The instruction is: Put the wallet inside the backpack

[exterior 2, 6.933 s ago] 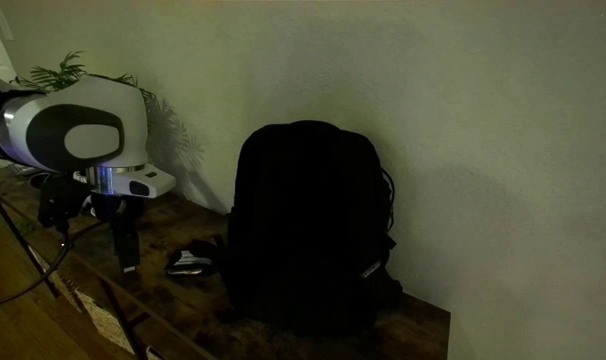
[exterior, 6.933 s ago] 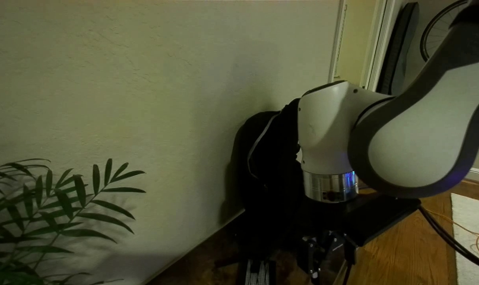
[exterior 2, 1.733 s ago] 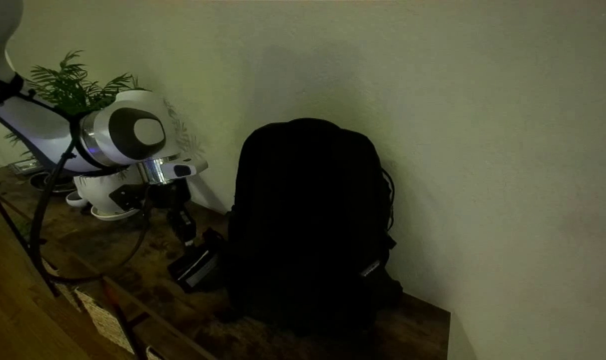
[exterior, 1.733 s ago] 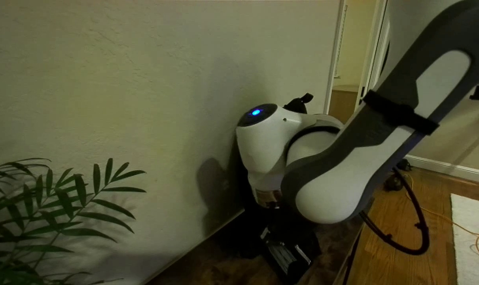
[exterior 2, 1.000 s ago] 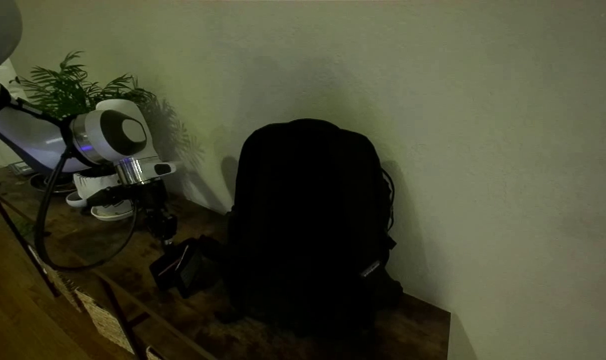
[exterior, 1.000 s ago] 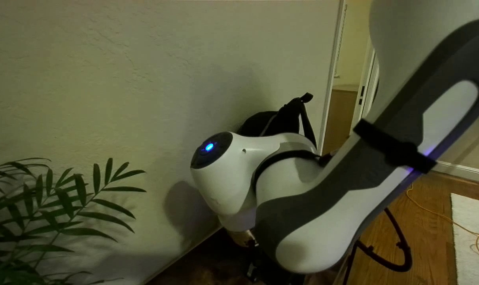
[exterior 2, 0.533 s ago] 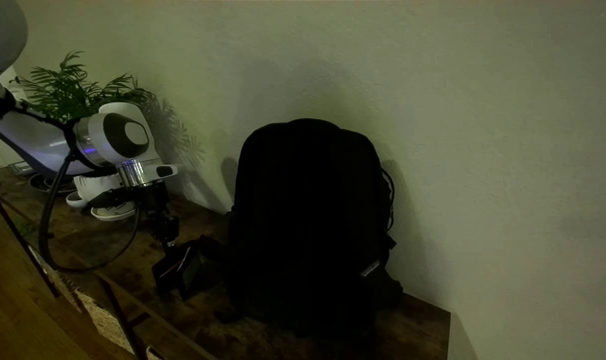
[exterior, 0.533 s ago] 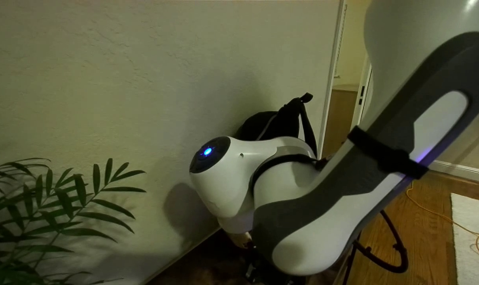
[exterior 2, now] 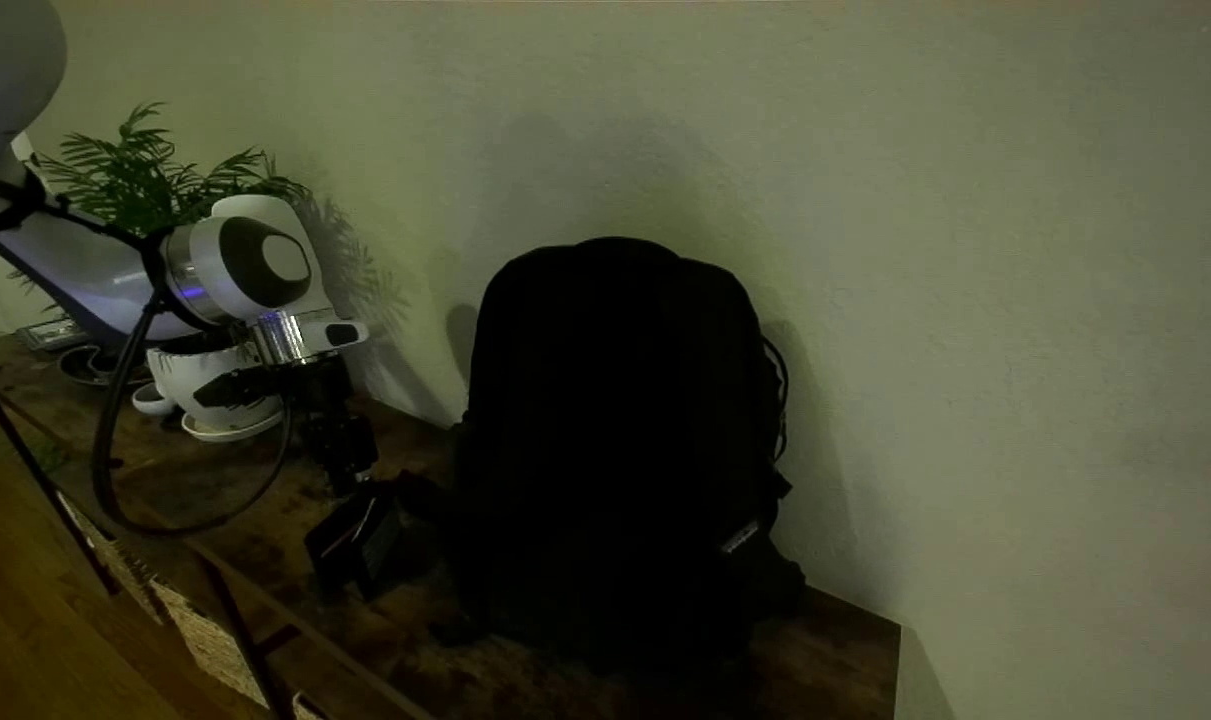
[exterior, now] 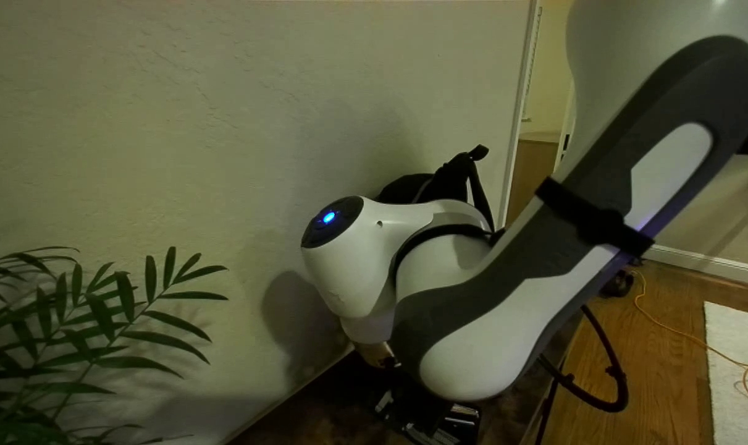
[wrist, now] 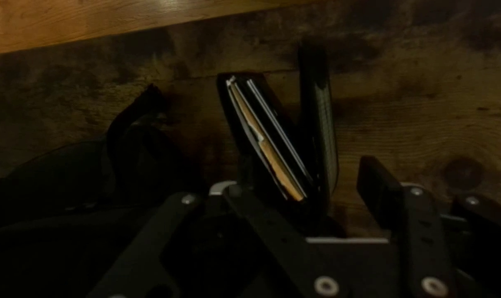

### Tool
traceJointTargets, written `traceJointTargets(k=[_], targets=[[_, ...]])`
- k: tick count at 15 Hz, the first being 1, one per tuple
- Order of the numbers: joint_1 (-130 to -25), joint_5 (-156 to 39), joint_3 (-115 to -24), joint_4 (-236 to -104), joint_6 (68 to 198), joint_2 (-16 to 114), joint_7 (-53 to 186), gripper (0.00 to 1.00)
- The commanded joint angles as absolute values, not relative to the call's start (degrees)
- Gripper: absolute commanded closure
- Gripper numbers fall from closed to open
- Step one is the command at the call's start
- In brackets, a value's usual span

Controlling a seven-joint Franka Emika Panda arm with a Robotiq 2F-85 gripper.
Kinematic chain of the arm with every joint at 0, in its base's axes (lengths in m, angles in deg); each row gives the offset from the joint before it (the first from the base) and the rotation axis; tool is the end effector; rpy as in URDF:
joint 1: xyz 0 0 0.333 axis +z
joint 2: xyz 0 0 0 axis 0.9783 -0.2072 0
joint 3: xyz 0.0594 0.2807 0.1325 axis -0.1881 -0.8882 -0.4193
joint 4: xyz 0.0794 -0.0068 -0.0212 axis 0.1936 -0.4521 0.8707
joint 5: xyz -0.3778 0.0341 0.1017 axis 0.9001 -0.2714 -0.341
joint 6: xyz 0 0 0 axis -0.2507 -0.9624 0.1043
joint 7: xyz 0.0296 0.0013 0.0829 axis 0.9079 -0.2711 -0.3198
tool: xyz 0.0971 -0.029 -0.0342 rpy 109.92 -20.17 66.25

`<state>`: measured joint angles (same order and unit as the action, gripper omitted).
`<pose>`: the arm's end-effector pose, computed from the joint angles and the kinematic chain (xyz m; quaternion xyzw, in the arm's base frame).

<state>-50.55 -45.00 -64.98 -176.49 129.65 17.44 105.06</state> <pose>0.5953 0.2007 0.0884 0.9759 -0.0792 -0.0377 0.1996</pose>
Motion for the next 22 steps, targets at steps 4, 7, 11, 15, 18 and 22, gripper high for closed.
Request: traceJointTargets(k=[4,7,11,15,18,22], targets=[[-53.85,-44.56,-65.54,-180.65,132.45,21.37,105.88,0.0],[-56.39,-45.49,-66.65,-181.68,133.67,21.1,103.12,0.0],[-61.75,-47.59,-70.23,-184.96,139.23,21.5,91.71,0.0],[-65.57,-51.46,-71.95,-186.8,143.21,21.22,82.66,0.0],[-68.39,-55.01,-73.66,-187.29,144.62,20.54,76.81,0.0],[-71.76,-58.57,-76.73,-187.82,148.67,19.53,69.16,0.07]])
